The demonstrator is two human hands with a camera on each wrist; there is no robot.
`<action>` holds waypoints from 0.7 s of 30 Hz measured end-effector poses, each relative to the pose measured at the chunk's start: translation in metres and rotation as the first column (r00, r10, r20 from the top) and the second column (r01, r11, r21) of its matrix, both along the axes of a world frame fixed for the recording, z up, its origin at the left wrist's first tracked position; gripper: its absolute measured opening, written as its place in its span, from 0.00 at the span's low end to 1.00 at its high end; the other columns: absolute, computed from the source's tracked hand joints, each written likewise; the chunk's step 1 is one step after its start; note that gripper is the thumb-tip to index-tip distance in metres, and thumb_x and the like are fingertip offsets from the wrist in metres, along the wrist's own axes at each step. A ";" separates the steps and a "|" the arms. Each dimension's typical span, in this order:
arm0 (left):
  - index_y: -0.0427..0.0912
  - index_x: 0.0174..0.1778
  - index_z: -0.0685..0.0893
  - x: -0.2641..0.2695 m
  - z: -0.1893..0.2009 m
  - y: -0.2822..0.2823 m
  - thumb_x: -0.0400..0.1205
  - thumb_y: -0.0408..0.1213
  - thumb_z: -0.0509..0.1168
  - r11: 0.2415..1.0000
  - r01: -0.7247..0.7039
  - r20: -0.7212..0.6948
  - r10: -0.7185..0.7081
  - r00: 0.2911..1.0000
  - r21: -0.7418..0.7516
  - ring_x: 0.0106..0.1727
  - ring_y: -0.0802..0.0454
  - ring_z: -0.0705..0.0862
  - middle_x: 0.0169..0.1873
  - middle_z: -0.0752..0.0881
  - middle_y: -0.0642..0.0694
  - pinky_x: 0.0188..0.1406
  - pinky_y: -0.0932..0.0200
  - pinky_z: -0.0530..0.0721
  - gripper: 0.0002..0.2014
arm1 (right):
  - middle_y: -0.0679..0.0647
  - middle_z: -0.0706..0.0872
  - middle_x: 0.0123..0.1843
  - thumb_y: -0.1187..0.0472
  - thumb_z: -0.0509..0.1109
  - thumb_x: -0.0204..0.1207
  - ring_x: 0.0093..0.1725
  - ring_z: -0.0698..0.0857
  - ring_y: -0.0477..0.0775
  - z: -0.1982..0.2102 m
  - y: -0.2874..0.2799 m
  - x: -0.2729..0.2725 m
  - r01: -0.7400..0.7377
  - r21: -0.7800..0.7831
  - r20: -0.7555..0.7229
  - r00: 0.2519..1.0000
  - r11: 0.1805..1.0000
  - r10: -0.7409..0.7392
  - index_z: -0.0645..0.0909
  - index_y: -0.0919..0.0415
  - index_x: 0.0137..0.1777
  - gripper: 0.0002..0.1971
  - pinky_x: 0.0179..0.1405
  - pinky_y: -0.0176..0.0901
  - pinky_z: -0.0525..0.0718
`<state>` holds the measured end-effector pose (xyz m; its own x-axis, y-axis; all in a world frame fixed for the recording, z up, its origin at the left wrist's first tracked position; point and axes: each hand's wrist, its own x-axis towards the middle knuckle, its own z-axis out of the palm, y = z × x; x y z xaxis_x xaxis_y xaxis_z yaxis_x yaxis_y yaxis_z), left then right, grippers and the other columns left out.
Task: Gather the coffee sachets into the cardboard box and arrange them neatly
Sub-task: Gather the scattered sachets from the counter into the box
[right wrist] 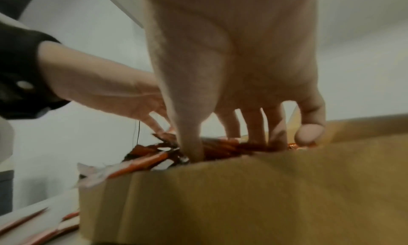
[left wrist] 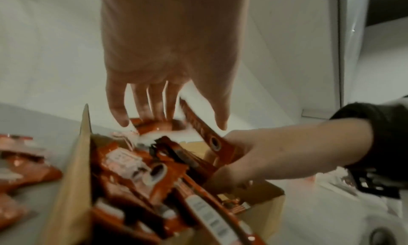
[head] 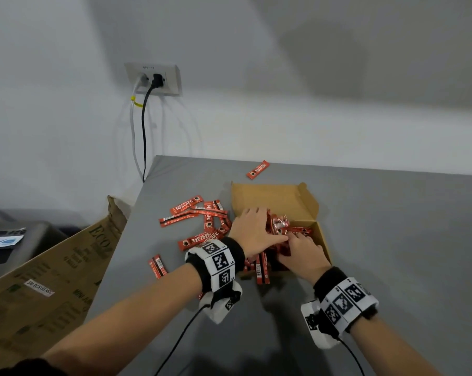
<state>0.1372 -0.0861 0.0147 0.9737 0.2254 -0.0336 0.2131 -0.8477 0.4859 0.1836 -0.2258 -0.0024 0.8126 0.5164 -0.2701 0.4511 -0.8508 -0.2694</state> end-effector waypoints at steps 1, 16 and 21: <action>0.39 0.65 0.74 0.000 0.002 0.002 0.75 0.62 0.63 0.999 0.020 -0.002 -0.020 1.000 0.037 0.61 0.47 0.76 0.60 0.79 0.45 0.61 0.49 0.78 0.33 | 0.53 0.80 0.63 0.51 0.68 0.72 0.66 0.77 0.57 -0.001 0.000 0.003 -0.014 0.036 -0.044 0.999 0.999 0.015 0.74 0.56 0.66 0.22 0.66 0.57 0.77; 0.49 0.80 0.54 -0.016 -0.029 0.156 0.75 0.51 0.68 0.963 -0.230 -0.392 0.267 0.880 0.141 0.77 0.33 0.59 0.77 0.60 0.36 0.72 0.33 0.65 0.41 | 0.42 0.80 0.50 0.54 0.64 0.80 0.49 0.77 0.39 0.035 0.013 -0.025 -0.227 0.243 0.209 0.962 0.943 0.177 0.81 0.53 0.55 0.08 0.55 0.33 0.78; 0.56 0.81 0.48 -0.010 -0.040 0.148 0.72 0.55 0.70 0.972 -0.118 -0.415 0.194 0.889 0.201 0.78 0.36 0.56 0.78 0.56 0.39 0.72 0.27 0.60 0.47 | 0.50 0.77 0.64 0.63 0.62 0.80 0.63 0.74 0.45 0.025 0.043 -0.073 -0.532 0.307 0.103 0.843 0.789 0.529 0.77 0.58 0.66 0.15 0.67 0.34 0.72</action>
